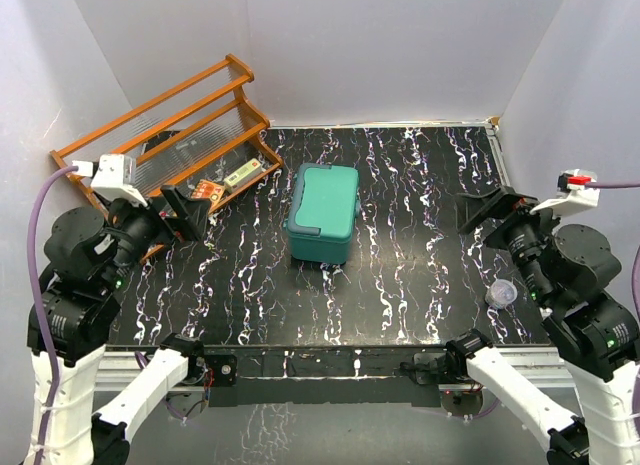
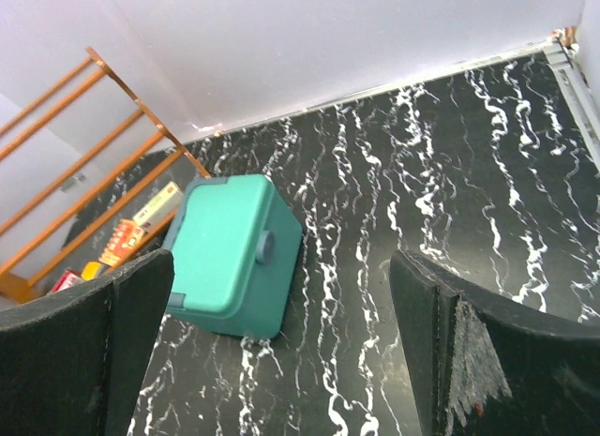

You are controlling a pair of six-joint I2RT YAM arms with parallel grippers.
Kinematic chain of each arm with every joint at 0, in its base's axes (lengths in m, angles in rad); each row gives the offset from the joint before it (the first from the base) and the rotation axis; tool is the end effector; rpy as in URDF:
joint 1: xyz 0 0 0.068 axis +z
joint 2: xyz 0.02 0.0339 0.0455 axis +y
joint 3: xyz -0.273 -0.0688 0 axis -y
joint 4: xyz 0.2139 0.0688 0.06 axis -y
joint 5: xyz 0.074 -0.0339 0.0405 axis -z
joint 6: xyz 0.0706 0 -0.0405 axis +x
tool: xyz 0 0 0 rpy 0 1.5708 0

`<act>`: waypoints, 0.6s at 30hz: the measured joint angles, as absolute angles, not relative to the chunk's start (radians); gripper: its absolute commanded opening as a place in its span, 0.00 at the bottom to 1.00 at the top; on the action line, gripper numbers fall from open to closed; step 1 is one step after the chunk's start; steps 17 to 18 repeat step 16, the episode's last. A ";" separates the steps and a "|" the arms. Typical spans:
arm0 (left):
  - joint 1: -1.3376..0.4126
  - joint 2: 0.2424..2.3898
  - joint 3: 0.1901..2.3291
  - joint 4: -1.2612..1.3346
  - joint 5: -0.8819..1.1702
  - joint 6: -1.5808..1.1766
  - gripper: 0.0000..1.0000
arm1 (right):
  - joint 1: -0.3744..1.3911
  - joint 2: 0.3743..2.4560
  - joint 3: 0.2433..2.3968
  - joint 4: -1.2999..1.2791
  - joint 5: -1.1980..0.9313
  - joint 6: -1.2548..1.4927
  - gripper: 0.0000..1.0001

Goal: Organize the medicine kit

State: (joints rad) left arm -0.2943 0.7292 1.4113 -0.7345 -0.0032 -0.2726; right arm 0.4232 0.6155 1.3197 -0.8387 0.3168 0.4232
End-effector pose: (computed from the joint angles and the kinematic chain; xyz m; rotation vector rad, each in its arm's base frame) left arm 0.0853 -0.0256 0.4692 0.0153 1.6406 -0.4329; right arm 0.0647 0.0050 0.4364 0.2366 1.6953 0.3614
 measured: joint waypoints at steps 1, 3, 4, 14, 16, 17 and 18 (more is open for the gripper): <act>-0.294 0.725 1.419 -0.748 -0.007 -0.270 0.99 | 0.423 0.613 1.323 -0.855 0.323 0.419 0.98; -0.294 0.714 1.429 -0.768 -0.012 -0.264 0.99 | 0.423 0.610 1.325 -0.890 0.331 0.415 0.98; -0.294 0.707 1.430 -0.773 -0.014 -0.263 0.99 | 0.423 0.608 1.325 -0.905 0.333 0.415 0.98; -0.294 0.631 1.421 -0.811 -0.038 -0.262 0.99 | 0.423 0.536 1.319 -0.988 0.331 0.421 0.98; -0.294 0.627 1.417 -0.813 -0.038 -0.263 0.99 | 0.423 0.532 1.315 -0.993 0.325 0.421 0.98; -0.294 0.627 1.417 -0.813 -0.038 -0.263 0.99 | 0.423 0.532 1.315 -0.993 0.325 0.421 0.98; -0.294 0.627 1.417 -0.813 -0.038 -0.263 0.99 | 0.423 0.532 1.315 -0.993 0.325 0.421 0.98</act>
